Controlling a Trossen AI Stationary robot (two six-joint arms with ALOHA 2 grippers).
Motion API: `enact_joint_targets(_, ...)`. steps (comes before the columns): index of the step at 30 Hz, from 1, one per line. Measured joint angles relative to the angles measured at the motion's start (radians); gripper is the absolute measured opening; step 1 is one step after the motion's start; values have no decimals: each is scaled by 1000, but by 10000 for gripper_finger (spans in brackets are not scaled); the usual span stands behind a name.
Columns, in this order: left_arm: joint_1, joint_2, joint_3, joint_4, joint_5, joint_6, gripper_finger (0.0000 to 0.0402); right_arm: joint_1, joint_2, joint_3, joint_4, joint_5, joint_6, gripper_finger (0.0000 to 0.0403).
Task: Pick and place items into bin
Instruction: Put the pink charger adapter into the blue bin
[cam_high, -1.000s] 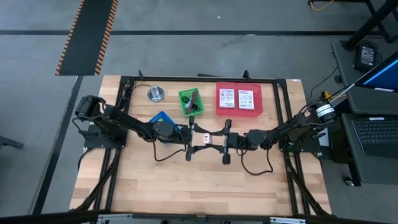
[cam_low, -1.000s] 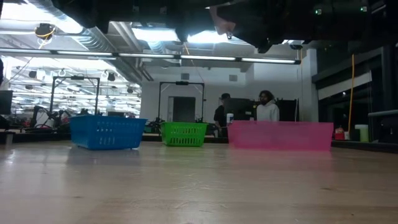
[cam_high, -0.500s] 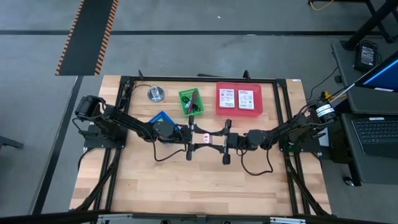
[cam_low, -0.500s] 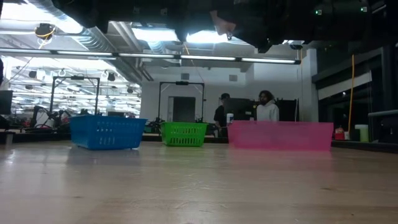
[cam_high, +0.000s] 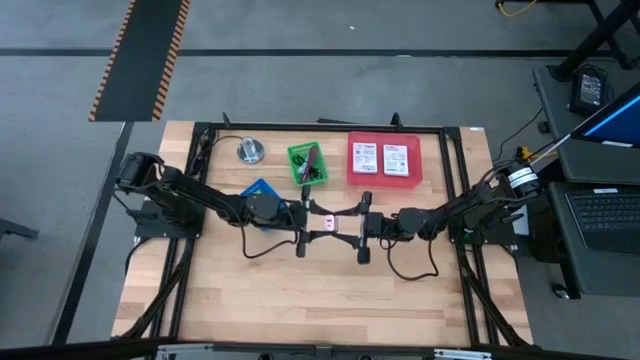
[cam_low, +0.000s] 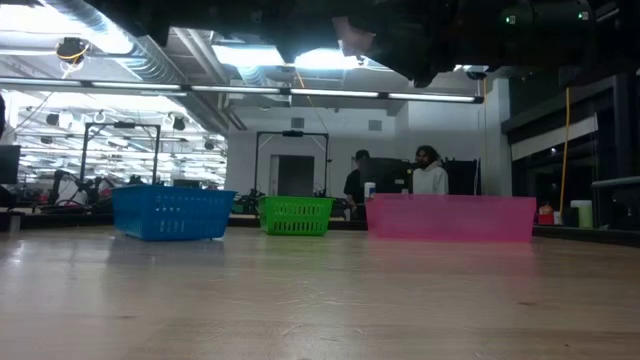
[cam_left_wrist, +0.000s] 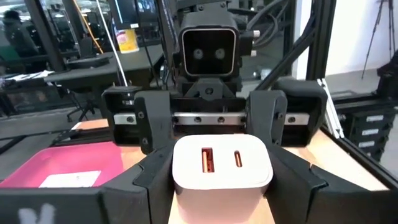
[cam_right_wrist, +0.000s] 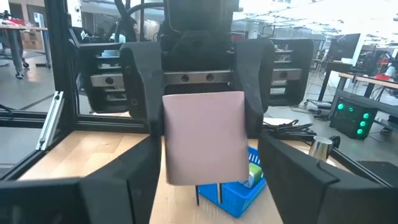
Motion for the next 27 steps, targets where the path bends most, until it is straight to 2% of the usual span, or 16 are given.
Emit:
enact_joint_targets(6,0,-80,-2,-148,-27,4,190,0,-2,1,8,2,-20,253)
enact_joint_targets(16,-15,-247,-2,-447,-125,12,190,0,-10,2,7,37,-29,223)
enact_joint_targets(21,-38,-337,-2,-655,-196,-27,190,0,-10,1,-9,38,-31,172)
enact_joint_targets(27,-41,-404,-2,-918,-309,-206,190,-1,-10,1,-21,40,-30,77)
